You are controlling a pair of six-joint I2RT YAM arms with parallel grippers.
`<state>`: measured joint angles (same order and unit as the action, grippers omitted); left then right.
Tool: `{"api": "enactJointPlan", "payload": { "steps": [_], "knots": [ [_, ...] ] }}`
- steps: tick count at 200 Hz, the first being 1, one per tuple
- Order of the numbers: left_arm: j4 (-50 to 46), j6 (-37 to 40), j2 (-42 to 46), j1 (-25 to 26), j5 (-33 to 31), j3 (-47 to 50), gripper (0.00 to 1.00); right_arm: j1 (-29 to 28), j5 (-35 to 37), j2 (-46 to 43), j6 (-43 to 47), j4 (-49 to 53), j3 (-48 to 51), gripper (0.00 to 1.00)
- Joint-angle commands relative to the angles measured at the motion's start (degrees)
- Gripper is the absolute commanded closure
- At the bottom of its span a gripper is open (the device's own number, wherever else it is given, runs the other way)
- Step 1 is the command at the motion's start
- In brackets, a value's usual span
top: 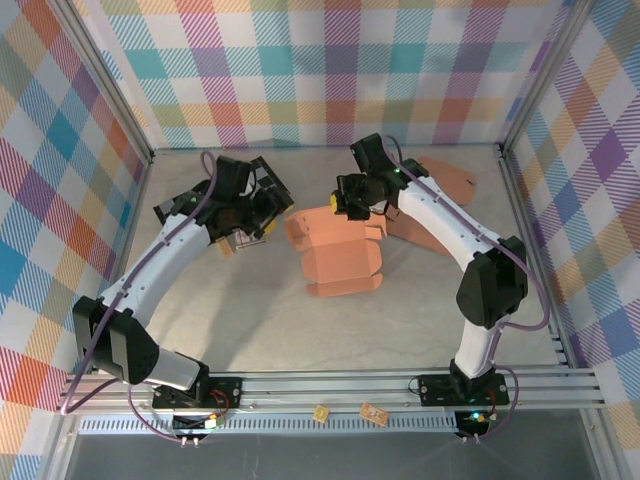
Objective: Fold the paper box
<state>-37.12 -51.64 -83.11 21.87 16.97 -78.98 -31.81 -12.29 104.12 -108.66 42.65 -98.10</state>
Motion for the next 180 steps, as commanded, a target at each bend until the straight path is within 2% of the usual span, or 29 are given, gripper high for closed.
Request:
{"api": "enactJointPlan", "payload": {
  "steps": [1,65,135,180],
  "knots": [
    [0.62,2.05,-5.64,-0.55,3.04,-5.89,0.38,0.46,-0.99,-2.66,-0.58,-0.75,1.35,1.0],
    [-6.99,5.89,-12.57,-0.08,0.96,-11.77,0.37,0.94,-1.55,-3.15,-0.41,-1.69,1.86,1.0],
    [-3.08,0.77,-11.93,2.39,2.96,-7.99,0.38,1.26,-1.94,-3.71,-0.51,-4.74,3.75,1.0],
    [0.89,-3.07,-11.15,2.82,4.72,-5.62,0.42,1.23,-2.47,-3.91,-0.08,-6.27,4.88,1.0]
  ]
}}
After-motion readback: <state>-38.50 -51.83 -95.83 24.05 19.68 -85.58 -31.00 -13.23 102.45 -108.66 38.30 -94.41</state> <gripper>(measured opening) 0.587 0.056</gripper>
